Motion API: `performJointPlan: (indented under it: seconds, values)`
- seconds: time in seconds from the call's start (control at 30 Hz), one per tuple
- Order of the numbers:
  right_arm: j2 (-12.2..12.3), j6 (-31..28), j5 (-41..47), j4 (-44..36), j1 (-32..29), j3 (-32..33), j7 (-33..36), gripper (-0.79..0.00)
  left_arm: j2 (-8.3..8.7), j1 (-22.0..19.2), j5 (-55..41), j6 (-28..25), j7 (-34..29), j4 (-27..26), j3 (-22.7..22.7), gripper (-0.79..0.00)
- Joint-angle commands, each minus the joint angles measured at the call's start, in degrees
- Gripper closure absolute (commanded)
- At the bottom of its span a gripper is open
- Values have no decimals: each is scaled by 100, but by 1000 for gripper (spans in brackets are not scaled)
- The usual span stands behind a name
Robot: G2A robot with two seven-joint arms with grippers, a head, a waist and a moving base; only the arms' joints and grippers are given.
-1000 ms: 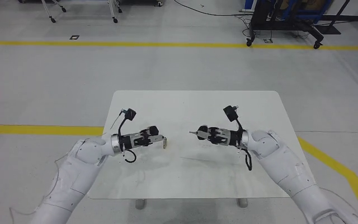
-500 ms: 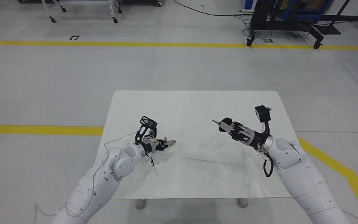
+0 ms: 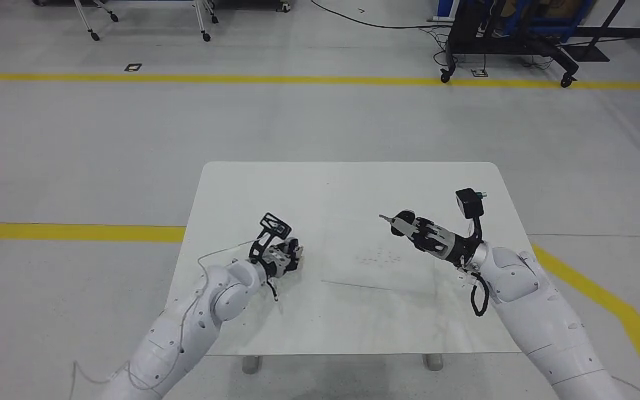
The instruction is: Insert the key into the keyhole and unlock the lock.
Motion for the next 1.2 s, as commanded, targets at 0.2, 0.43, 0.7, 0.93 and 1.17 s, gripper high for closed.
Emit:
performJointPlan:
  seconds: [0.2,0.43,0.7,0.93,1.17]
  values:
    - [0,0,0,0,0,0,0,0,11,100,159,-83,-6,-82,-127,0]
    - [0,0,0,0,0,0,0,0,35,149,-623,-725,-358,-124,-390,0]
    - [0,0,0,0,0,0,0,0,148,35,-2651,-1755,-1395,-16,-1073,0]
    - [0,0,0,0,0,0,0,0,167,307,-321,-868,-82,-351,-989,0]
    - [0,0,0,0,0,0,0,0,70,322,592,-328,287,-262,-617,0]
